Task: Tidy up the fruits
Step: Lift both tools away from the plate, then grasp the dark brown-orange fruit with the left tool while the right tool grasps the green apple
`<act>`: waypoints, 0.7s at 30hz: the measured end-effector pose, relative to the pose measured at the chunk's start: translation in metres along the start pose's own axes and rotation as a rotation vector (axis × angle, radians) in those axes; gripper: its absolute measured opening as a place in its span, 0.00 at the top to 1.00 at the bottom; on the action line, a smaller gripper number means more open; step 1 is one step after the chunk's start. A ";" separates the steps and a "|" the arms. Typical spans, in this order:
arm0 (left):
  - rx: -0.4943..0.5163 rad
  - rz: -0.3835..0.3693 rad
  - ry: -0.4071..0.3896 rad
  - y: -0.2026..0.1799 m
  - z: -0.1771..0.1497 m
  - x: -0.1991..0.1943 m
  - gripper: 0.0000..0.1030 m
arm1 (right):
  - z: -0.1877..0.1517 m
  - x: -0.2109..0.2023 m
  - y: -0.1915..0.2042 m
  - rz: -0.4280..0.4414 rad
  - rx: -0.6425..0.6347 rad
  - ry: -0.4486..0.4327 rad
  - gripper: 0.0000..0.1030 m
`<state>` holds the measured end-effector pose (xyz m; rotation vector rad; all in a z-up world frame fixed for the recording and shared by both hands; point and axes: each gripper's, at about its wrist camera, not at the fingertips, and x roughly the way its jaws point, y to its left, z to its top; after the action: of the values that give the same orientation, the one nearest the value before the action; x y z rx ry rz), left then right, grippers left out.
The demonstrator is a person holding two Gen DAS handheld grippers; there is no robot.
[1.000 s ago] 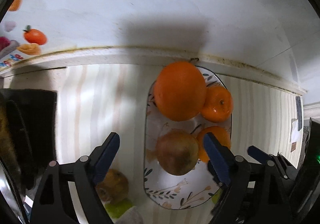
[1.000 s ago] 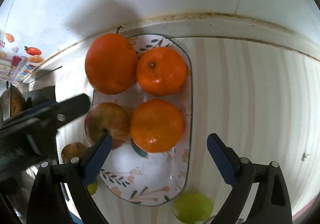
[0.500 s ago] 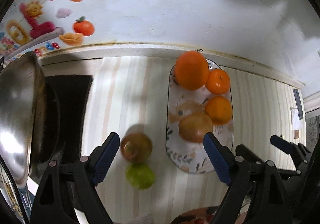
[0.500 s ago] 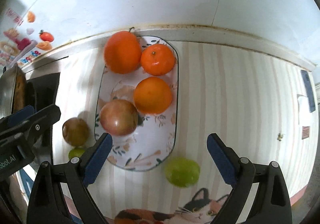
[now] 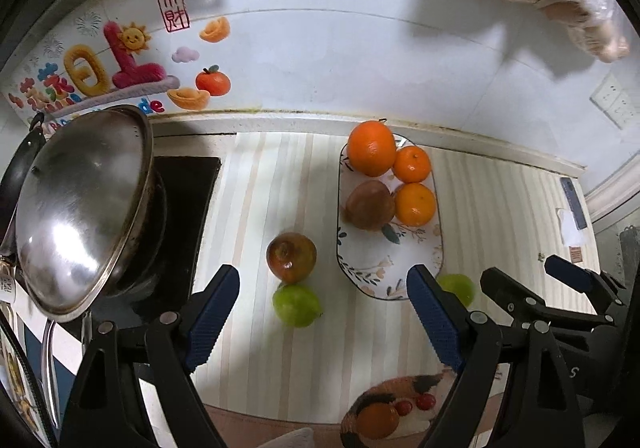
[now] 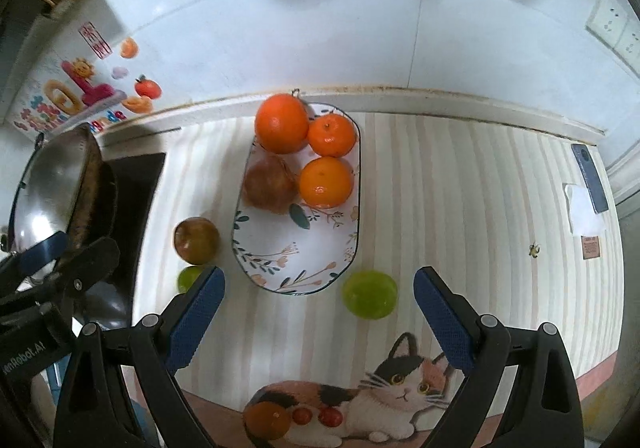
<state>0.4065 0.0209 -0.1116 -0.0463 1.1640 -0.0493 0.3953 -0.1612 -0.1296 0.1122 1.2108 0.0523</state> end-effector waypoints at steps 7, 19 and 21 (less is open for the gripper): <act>-0.005 -0.024 -0.022 -0.003 -0.024 -0.020 0.17 | -0.021 -0.030 0.004 0.009 0.009 -0.038 0.06; 0.059 -0.096 0.296 -0.023 -0.114 0.050 0.08 | -0.098 0.019 -0.049 0.039 0.152 0.142 0.05; 0.059 -0.122 0.387 -0.028 -0.133 0.073 0.08 | -0.108 0.030 -0.061 0.035 0.182 0.171 0.05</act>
<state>0.3126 -0.0134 -0.2294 -0.0566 1.5449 -0.2078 0.3038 -0.2127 -0.2024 0.2926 1.3835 -0.0183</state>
